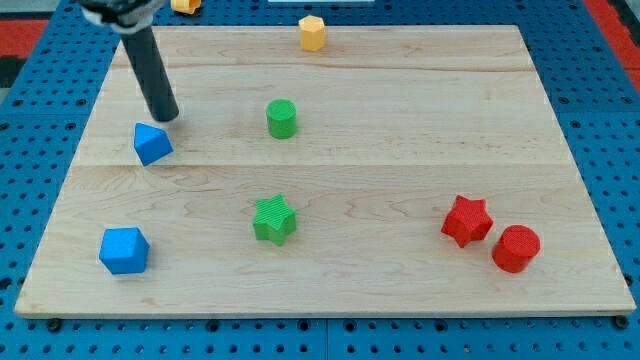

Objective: Slightly touch the blue triangle on top right side

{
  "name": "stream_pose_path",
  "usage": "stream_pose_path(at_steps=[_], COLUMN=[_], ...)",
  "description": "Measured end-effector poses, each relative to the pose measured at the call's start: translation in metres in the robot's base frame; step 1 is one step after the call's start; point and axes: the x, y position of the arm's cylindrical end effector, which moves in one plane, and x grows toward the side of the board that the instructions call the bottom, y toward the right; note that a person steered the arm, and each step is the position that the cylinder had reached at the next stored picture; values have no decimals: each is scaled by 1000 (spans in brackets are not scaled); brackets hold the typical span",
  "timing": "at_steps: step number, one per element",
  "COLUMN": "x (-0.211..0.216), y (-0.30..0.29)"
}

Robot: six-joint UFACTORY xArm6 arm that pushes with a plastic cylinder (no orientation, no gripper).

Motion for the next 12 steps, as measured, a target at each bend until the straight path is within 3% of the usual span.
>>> stream_pose_path(at_steps=[2,3,5,8,9,11,12], x=[134,139,48,35,80,106,42], y=[-3,1,19,-11,-8,30,8])
